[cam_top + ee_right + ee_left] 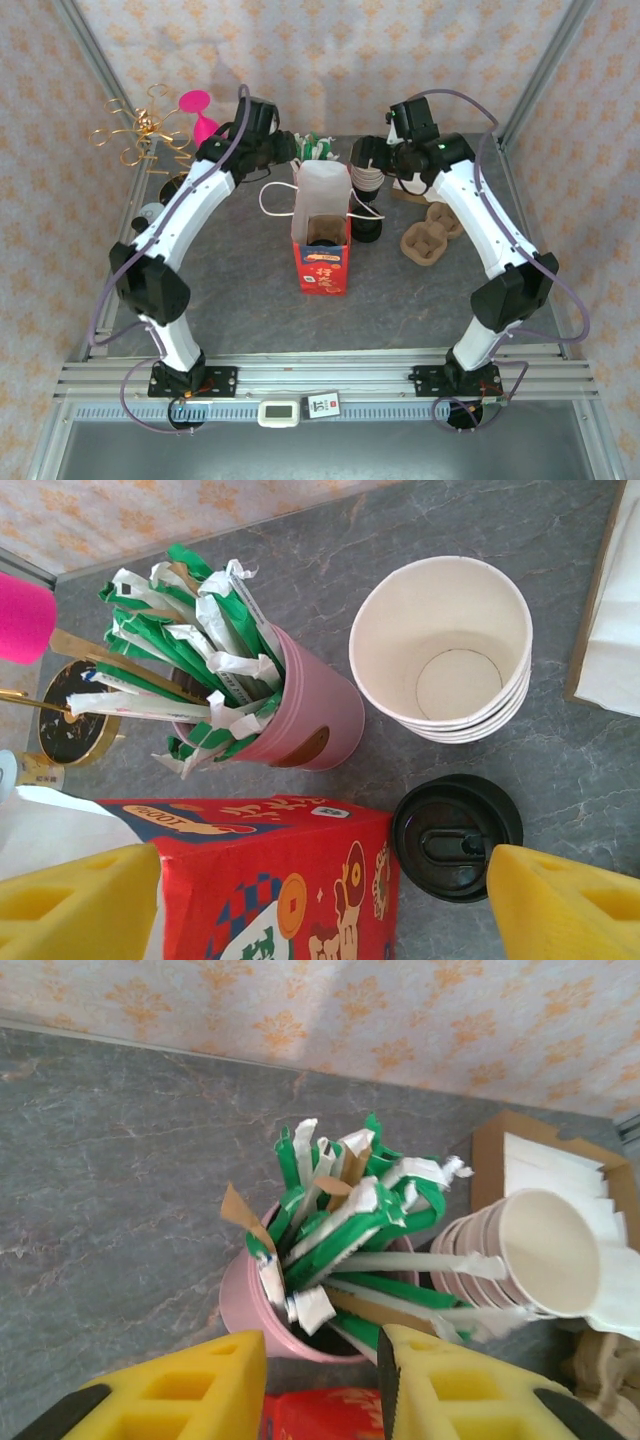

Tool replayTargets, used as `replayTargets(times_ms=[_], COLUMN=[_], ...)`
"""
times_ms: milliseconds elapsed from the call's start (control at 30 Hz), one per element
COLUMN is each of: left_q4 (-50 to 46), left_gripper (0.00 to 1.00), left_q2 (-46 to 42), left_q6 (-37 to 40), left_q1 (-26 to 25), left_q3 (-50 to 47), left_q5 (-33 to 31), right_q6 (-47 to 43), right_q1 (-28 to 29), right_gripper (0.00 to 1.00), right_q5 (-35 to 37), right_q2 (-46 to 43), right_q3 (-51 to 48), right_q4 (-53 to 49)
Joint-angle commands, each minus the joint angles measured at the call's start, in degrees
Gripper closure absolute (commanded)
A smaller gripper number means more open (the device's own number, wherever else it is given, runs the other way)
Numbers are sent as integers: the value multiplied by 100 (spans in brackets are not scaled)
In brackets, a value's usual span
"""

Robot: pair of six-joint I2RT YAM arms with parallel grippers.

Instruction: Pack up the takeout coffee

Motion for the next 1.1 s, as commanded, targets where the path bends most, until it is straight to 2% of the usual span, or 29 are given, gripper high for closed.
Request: replayTargets(times_ms=[0, 100, 233, 333, 567, 700, 1067], left_q4=[-190, -430, -339, -597, -303, -214, -45], left_gripper=[63, 63, 64, 66, 74, 76, 90], left_q2=[528, 1191, 1643, 1977, 2152, 2198, 2216], left_q6=[227, 292, 342, 344, 501, 529, 626], left_q1=[152, 175, 269, 332, 375, 387, 401], left_q3=[775, 1426, 1737, 2084, 2169, 2187, 2201], left_q5=[189, -40, 74, -79, 196, 233, 340], right_q6=[-155, -164, -205, -223, -217, -221, -249], right_q1=[-93, -151, -191, -198, -197, -205, -208], right_gripper=[15, 15, 15, 15, 15, 15, 15], right_q5=[8, 5, 29, 75, 49, 32, 57], right_q2=[-281, -302, -305, -294, -225, -210, -199], right_q3=[-48, -107, -146, -153, -172, -172, -161], right_q4=[351, 367, 369, 351, 368, 391, 334])
